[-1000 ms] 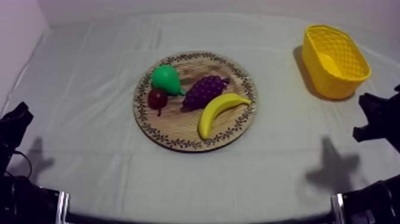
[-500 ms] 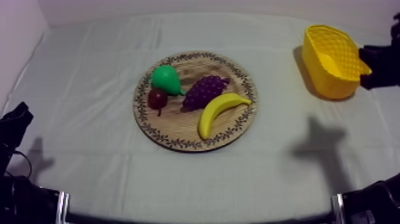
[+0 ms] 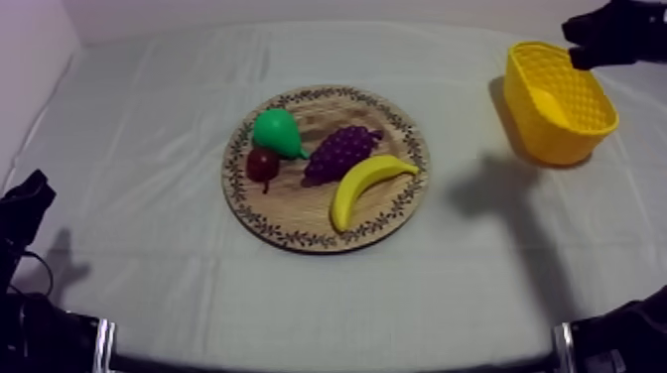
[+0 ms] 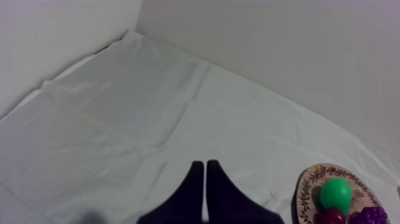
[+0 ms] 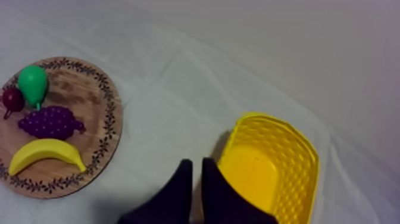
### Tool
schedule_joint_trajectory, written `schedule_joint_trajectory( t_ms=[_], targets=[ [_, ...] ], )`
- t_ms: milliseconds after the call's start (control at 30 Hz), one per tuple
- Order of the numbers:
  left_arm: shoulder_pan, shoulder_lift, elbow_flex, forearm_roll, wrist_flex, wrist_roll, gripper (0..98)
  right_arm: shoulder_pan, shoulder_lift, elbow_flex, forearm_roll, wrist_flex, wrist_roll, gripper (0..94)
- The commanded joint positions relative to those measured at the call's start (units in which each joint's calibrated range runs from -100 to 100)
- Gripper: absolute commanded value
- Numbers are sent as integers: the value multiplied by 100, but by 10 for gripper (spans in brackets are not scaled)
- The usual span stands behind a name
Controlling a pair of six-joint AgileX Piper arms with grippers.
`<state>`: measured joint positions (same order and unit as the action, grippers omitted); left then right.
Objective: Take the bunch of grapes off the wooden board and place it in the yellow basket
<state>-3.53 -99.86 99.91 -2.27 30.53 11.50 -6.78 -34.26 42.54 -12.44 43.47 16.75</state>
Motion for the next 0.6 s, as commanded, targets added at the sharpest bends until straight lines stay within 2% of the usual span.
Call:
schedule_joint_trajectory(
  t_ms=[0,400,567],
  targets=[
    [2,3,-2,0,2,0,1,-83,256,-180,37,-3,11,32],
    [2,3,-2,3,2,0,1,-435,1360,-1284,170,366,25,30],
    [2,3,-2,4,2,0,1,-535,1836,-1983,192,707,19,31]
  ],
)
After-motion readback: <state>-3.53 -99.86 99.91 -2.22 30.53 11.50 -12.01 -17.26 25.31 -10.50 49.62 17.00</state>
